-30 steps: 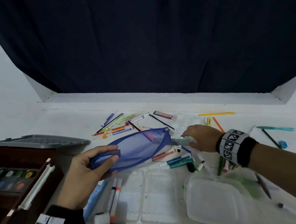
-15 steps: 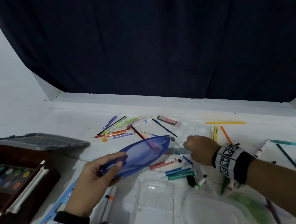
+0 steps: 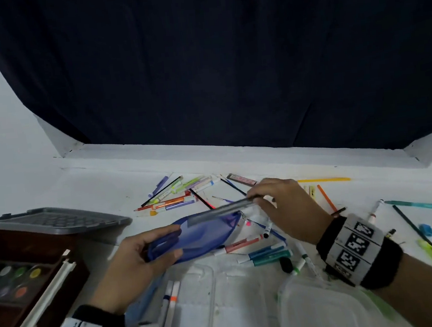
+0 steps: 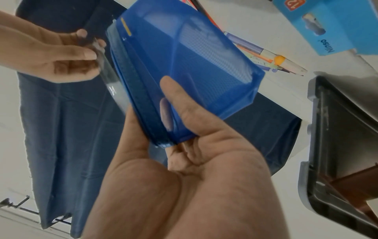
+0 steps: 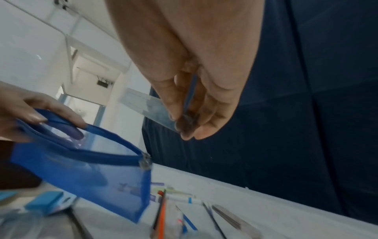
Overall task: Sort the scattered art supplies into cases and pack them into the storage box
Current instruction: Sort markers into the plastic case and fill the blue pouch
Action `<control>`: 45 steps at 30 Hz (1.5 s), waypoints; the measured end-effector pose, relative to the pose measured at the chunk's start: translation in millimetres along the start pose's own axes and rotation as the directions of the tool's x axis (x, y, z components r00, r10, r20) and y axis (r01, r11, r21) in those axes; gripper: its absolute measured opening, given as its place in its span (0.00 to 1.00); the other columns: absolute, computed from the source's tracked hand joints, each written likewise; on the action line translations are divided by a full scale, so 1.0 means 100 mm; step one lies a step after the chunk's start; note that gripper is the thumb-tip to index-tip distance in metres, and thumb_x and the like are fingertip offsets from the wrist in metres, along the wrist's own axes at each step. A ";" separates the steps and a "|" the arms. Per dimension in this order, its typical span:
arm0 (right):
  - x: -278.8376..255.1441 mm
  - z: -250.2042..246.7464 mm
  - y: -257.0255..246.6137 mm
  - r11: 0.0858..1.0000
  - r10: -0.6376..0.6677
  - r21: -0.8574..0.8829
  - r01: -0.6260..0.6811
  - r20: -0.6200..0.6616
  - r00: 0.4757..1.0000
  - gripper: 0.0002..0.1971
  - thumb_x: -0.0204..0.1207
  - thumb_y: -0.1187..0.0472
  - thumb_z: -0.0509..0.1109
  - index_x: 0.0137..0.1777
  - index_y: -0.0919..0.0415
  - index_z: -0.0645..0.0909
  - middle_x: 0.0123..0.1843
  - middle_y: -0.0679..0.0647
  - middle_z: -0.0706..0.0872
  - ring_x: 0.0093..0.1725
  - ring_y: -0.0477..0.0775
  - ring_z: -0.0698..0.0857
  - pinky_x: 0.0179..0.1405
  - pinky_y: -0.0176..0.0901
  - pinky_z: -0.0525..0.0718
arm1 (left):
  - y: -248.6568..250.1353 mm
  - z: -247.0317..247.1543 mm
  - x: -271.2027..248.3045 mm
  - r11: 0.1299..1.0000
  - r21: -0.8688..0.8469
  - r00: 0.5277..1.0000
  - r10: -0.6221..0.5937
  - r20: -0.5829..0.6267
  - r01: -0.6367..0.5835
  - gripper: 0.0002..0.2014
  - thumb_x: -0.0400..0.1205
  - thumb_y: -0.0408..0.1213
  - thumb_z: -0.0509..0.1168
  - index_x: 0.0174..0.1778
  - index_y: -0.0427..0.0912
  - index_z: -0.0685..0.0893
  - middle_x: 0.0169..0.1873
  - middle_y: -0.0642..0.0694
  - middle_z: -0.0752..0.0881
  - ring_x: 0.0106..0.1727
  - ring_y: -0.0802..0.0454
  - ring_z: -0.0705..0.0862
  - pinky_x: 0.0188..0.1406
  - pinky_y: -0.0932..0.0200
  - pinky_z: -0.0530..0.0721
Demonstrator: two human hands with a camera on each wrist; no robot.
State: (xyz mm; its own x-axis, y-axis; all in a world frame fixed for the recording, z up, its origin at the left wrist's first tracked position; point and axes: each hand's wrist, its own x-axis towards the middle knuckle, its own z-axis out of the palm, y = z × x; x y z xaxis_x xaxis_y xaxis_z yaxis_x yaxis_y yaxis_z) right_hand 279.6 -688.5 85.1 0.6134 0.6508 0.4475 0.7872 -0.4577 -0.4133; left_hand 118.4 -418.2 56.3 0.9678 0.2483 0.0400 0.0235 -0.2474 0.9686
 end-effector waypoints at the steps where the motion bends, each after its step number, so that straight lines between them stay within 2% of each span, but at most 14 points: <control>1: -0.01 0.03 -0.08 0.997 -0.035 -0.065 0.037 0.038 0.999 0.10 0.79 0.68 0.69 0.52 0.54 0.89 0.46 0.46 0.88 0.46 0.47 0.83 0.47 0.39 0.80 | 0.01 -0.03 0.00 1.000 -0.030 1.000 -0.006 0.016 0.006 0.24 0.69 0.33 0.79 0.63 0.47 0.89 0.58 0.52 0.91 0.65 0.54 0.87 0.70 0.48 0.82; 5: -0.07 0.17 -0.29 0.932 -0.155 -0.320 0.170 0.075 0.985 0.16 0.65 0.72 0.74 0.48 0.51 0.89 0.41 0.48 0.87 0.44 0.56 0.84 0.40 0.48 0.77 | 0.06 -0.10 -0.02 0.977 -0.209 0.993 -0.028 0.112 0.051 0.23 0.69 0.37 0.82 0.61 0.50 0.91 0.60 0.47 0.91 0.66 0.51 0.86 0.68 0.50 0.83; 10: -0.08 0.45 -0.54 0.908 -0.261 -0.317 0.273 0.082 0.962 0.18 0.58 0.70 0.76 0.46 0.48 0.88 0.39 0.42 0.88 0.46 0.53 0.83 0.44 0.51 0.78 | 0.04 -0.11 -0.01 0.977 -0.212 0.988 0.003 0.154 0.030 0.23 0.69 0.27 0.76 0.62 0.42 0.90 0.58 0.46 0.92 0.64 0.52 0.88 0.58 0.66 0.84; 13: 0.03 0.51 -0.61 0.906 -0.228 -0.351 0.238 0.070 0.971 0.12 0.64 0.66 0.78 0.43 0.47 0.88 0.44 0.41 0.88 0.51 0.53 0.82 0.45 0.54 0.79 | 0.02 -0.21 0.05 0.970 -0.238 0.991 -0.009 0.137 0.042 0.23 0.71 0.26 0.75 0.63 0.40 0.89 0.58 0.45 0.91 0.64 0.51 0.88 0.56 0.64 0.86; 15: 0.13 0.48 -0.61 0.946 -0.216 -0.243 0.213 0.016 0.976 0.05 0.73 0.59 0.77 0.46 0.47 0.89 0.50 0.42 0.85 0.53 0.52 0.80 0.49 0.52 0.75 | 0.00 -0.29 0.09 0.961 -0.268 0.992 -0.029 0.122 0.061 0.22 0.72 0.26 0.74 0.63 0.41 0.89 0.58 0.44 0.91 0.63 0.50 0.88 0.55 0.61 0.88; 17: 0.30 0.42 -0.55 0.988 -0.138 -0.082 0.132 -0.079 0.987 0.05 0.77 0.53 0.73 0.50 0.49 0.89 0.49 0.43 0.84 0.51 0.50 0.79 0.50 0.48 0.74 | -0.02 -0.35 0.12 0.951 -0.296 0.993 -0.057 0.106 0.086 0.20 0.74 0.26 0.74 0.63 0.42 0.89 0.58 0.44 0.91 0.62 0.47 0.89 0.55 0.56 0.89; 21: 0.64 0.37 -0.13 0.998 0.050 -0.037 -0.060 -0.210 0.976 0.04 0.78 0.60 0.72 0.45 0.54 0.88 0.43 0.46 0.85 0.45 0.50 0.81 0.46 0.49 0.81 | -0.07 -0.41 0.18 0.940 -0.321 0.993 -0.106 0.044 0.115 0.16 0.78 0.27 0.71 0.59 0.44 0.92 0.56 0.46 0.92 0.58 0.48 0.91 0.48 0.58 0.91; 24: 0.85 0.45 0.37 0.940 0.332 -0.058 -0.336 -0.069 0.941 0.04 0.75 0.64 0.72 0.45 0.54 0.85 0.42 0.48 0.86 0.44 0.54 0.83 0.48 0.51 0.82 | -0.12 -0.43 0.23 0.936 -0.327 0.991 -0.137 0.003 0.130 0.13 0.78 0.30 0.71 0.54 0.49 0.94 0.56 0.48 0.92 0.56 0.48 0.91 0.51 0.52 0.92; 27: 0.98 0.60 0.75 0.837 0.539 -0.233 -0.496 0.192 0.820 0.09 0.78 0.60 0.68 0.57 0.53 0.82 0.54 0.53 0.87 0.53 0.59 0.83 0.55 0.52 0.83 | -0.16 -0.45 0.27 0.933 -0.333 0.989 -0.150 -0.013 0.137 0.13 0.78 0.29 0.71 0.53 0.50 0.94 0.57 0.47 0.92 0.58 0.49 0.91 0.51 0.51 0.92; 31: 1.12 0.83 0.96 0.782 0.598 -0.443 -0.439 0.333 0.729 0.18 0.81 0.56 0.62 0.71 0.51 0.74 0.66 0.57 0.82 0.63 0.63 0.80 0.64 0.59 0.80 | -0.23 -0.49 0.34 0.924 -0.356 0.986 -0.164 -0.030 0.142 0.14 0.77 0.30 0.71 0.54 0.49 0.94 0.57 0.46 0.92 0.60 0.47 0.90 0.53 0.48 0.91; 36: 1.22 1.07 1.11 0.749 0.626 -0.527 -0.401 0.365 0.689 0.21 0.84 0.58 0.55 0.76 0.49 0.69 0.69 0.59 0.78 0.67 0.63 0.78 0.66 0.57 0.78 | -0.25 -0.45 0.48 0.895 -0.427 0.983 -0.171 -0.064 0.128 0.14 0.73 0.33 0.72 0.52 0.49 0.94 0.56 0.45 0.92 0.59 0.48 0.90 0.48 0.53 0.92; 38: 1.23 1.14 1.11 0.725 0.652 -0.569 -0.389 0.384 0.654 0.20 0.83 0.60 0.56 0.73 0.49 0.73 0.68 0.58 0.79 0.66 0.63 0.79 0.66 0.56 0.78 | -0.24 -0.42 0.53 0.899 -0.420 0.983 -0.167 -0.069 0.123 0.14 0.73 0.32 0.71 0.51 0.49 0.95 0.57 0.44 0.92 0.59 0.48 0.90 0.47 0.55 0.92; 41: 1.24 1.18 1.10 0.681 0.673 -0.637 -0.363 0.348 0.652 0.14 0.81 0.62 0.58 0.62 0.56 0.80 0.64 0.57 0.78 0.65 0.62 0.78 0.65 0.57 0.78 | -0.28 -0.42 0.58 0.907 -0.399 0.982 -0.174 -0.069 0.133 0.14 0.76 0.30 0.70 0.53 0.48 0.94 0.57 0.43 0.91 0.60 0.47 0.90 0.49 0.52 0.92; 45: 1.19 1.10 1.10 0.707 0.634 -0.621 -0.339 0.345 0.692 0.13 0.80 0.62 0.61 0.61 0.56 0.80 0.63 0.59 0.78 0.63 0.63 0.80 0.63 0.54 0.81 | -0.34 -0.42 0.61 0.912 -0.383 0.982 -0.182 -0.049 0.150 0.15 0.78 0.29 0.70 0.56 0.49 0.93 0.62 0.43 0.89 0.62 0.46 0.89 0.51 0.49 0.92</control>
State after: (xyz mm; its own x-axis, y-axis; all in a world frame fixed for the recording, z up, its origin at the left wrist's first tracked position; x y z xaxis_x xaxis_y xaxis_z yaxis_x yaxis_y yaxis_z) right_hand 432.6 -595.0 5.7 0.9015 0.3692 -0.2259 0.3889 -0.9200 0.0483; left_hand 166.1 -355.1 36.4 0.9338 0.3353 -0.1250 0.0705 0.1702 0.9829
